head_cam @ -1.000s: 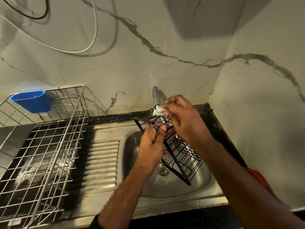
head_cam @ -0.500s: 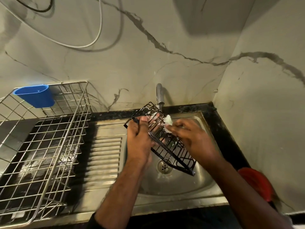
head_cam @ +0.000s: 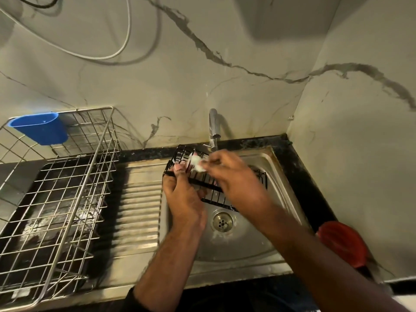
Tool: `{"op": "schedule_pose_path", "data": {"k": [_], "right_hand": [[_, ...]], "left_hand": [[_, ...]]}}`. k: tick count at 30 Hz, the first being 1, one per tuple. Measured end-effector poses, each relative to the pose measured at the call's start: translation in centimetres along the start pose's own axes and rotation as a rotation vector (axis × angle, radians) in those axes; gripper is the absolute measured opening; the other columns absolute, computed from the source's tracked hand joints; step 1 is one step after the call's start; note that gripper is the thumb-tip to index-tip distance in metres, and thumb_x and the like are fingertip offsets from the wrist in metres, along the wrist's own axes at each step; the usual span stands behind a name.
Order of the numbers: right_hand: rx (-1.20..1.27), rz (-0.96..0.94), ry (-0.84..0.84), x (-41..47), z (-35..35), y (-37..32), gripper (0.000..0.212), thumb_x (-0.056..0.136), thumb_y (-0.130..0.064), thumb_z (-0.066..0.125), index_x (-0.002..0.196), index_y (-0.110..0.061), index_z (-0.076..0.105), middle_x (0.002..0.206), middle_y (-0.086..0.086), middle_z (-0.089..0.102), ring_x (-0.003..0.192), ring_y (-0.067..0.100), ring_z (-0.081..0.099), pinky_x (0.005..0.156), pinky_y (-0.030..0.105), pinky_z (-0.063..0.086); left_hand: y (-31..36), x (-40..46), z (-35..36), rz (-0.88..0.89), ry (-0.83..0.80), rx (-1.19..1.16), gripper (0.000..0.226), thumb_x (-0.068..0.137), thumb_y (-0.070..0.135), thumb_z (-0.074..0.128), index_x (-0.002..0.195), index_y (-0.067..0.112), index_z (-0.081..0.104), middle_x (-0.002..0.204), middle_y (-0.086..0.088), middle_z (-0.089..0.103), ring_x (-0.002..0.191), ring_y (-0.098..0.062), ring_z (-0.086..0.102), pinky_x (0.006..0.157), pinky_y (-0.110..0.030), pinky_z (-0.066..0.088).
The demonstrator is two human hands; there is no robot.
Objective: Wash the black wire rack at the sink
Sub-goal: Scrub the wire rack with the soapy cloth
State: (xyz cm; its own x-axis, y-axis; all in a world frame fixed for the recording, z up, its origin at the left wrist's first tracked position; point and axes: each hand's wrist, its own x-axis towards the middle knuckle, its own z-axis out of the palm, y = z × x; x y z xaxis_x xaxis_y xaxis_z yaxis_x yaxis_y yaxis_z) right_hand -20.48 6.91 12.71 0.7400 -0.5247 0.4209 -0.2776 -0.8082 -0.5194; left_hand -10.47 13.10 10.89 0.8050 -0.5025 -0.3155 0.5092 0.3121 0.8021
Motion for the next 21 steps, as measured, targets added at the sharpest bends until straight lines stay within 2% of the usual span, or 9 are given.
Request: {"op": "schedule_pose_path", "data": {"k": [2, 4, 6, 8, 10, 14, 16, 18, 21], "right_hand": [[-0.026, -0.036, -0.116, 0.5, 1.3, -0.4, 0.042, 0.1, -0.022, 0.037, 0.135, -0.02, 0.06, 0.137, 0.002, 0.053, 0.125, 0.01, 0.044, 0.101, 0.017, 0.038], [-0.099, -0.041, -0.134, 0.0, 1.5, 0.4, 0.043, 0.098, -0.008, 0.053, 0.137, -0.024, 0.059, 0.14, 0.0, 0.053, 0.127, 0.012, 0.043, 0.099, 0.023, 0.041], [-0.154, -0.036, -0.162, -0.9, 0.9, 1.7, 0.054, 0.089, 0.005, 0.061, 0.132, -0.026, 0.063, 0.135, -0.003, 0.057, 0.121, 0.01, 0.046, 0.094, 0.019, 0.039], [-0.165, 0.029, -0.199, -1.9, -0.1, 3.4, 0.055, 0.091, 0.005, 0.055, 0.134, -0.03, 0.06, 0.136, -0.005, 0.057, 0.12, 0.007, 0.045, 0.096, 0.015, 0.031], [-0.164, 0.114, -0.172, -2.7, -1.1, 5.1, 0.053, 0.093, 0.005, 0.05, 0.134, -0.029, 0.06, 0.137, -0.005, 0.056, 0.122, 0.006, 0.045, 0.101, 0.013, 0.031], [-0.178, 0.228, -0.059, -3.0, -2.0, 7.0, 0.047, 0.095, 0.007, 0.05, 0.129, -0.023, 0.064, 0.133, -0.001, 0.06, 0.124, 0.012, 0.05, 0.108, 0.033, 0.044], [-0.186, 0.247, 0.006, -2.5, -1.9, 6.8, 0.043, 0.096, 0.005, 0.051, 0.128, -0.018, 0.065, 0.13, 0.002, 0.062, 0.12, 0.011, 0.051, 0.106, 0.028, 0.045], [-0.166, 0.22, 0.044, -1.8, -1.5, 5.5, 0.045, 0.095, 0.006, 0.049, 0.13, -0.019, 0.064, 0.131, 0.0, 0.062, 0.118, 0.009, 0.052, 0.104, 0.027, 0.046], [-0.175, 0.074, -0.109, -1.3, -0.2, 3.6, 0.052, 0.095, 0.004, 0.046, 0.135, -0.025, 0.059, 0.141, -0.005, 0.056, 0.125, 0.008, 0.047, 0.103, 0.02, 0.036]], "left_hand": [[-0.1, -0.2, 0.2, 0.008, 0.016, -0.031, 0.017, 0.106, 0.027, 0.05, 0.094, 0.018, 0.056, 0.094, -0.008, 0.07, 0.093, -0.029, 0.065, 0.076, -0.047, 0.054], [0.1, 0.0, 0.3, -0.025, 0.044, -0.058, 0.017, 0.107, 0.025, 0.049, 0.094, 0.018, 0.055, 0.095, -0.007, 0.072, 0.094, -0.029, 0.068, 0.079, -0.048, 0.056], [0.6, 0.6, -0.1, -0.059, 0.072, -0.088, 0.013, 0.107, 0.025, 0.048, 0.097, 0.019, 0.053, 0.099, -0.006, 0.075, 0.094, -0.029, 0.073, 0.081, -0.053, 0.056], [0.9, 1.2, -0.7, -0.086, 0.101, -0.103, 0.008, 0.107, 0.025, 0.048, 0.102, 0.019, 0.051, 0.111, -0.009, 0.075, 0.094, -0.028, 0.076, 0.087, -0.062, 0.054], [0.9, 1.7, -1.2, -0.119, 0.138, -0.119, 0.007, 0.107, 0.023, 0.047, 0.102, 0.018, 0.049, 0.116, -0.012, 0.073, 0.094, -0.03, 0.077, 0.09, -0.067, 0.054], [0.7, 2.6, -2.0, -0.162, 0.192, -0.156, 0.007, 0.109, 0.018, 0.044, 0.103, 0.016, 0.048, 0.115, -0.012, 0.074, 0.088, -0.029, 0.078, 0.083, -0.055, 0.057], [0.6, 2.9, -2.1, -0.181, 0.194, -0.178, 0.004, 0.108, 0.015, 0.042, 0.108, 0.015, 0.046, 0.115, -0.012, 0.075, 0.085, -0.029, 0.078, 0.081, -0.054, 0.055], [0.5, 3.0, -2.0, -0.192, 0.183, -0.189, 0.006, 0.109, 0.014, 0.039, 0.112, 0.015, 0.044, 0.11, -0.011, 0.076, 0.084, -0.03, 0.078, 0.088, -0.06, 0.055], [0.5, 3.3, -1.8, -0.182, 0.172, -0.208, 0.009, 0.109, 0.016, 0.038, 0.116, 0.013, 0.044, 0.106, -0.01, 0.076, 0.084, -0.03, 0.078, 0.096, -0.066, 0.051]]}}
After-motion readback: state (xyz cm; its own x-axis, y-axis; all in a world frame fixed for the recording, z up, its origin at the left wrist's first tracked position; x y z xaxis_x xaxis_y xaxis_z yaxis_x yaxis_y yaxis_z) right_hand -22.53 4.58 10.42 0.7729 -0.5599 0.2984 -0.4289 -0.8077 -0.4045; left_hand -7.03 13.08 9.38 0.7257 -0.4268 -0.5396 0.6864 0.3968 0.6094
